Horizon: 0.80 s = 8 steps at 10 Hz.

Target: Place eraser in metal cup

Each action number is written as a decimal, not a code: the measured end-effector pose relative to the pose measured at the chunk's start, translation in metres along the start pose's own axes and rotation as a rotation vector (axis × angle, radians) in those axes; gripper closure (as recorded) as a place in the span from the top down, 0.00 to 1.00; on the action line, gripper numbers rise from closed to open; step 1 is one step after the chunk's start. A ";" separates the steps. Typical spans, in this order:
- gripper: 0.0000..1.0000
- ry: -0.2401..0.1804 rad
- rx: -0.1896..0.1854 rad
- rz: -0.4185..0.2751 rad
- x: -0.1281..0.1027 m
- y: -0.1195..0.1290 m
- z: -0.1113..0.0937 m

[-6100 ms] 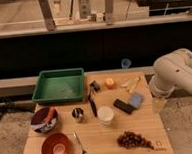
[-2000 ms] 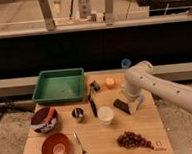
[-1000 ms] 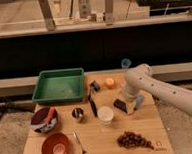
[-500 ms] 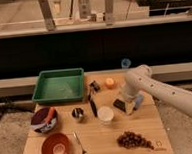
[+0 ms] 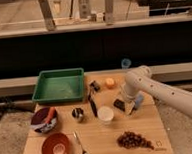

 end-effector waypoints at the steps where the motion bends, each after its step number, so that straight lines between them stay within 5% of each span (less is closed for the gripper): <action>1: 0.80 -0.002 0.000 0.003 -0.001 0.000 0.001; 8: 0.80 -0.012 0.003 0.033 -0.002 -0.003 0.009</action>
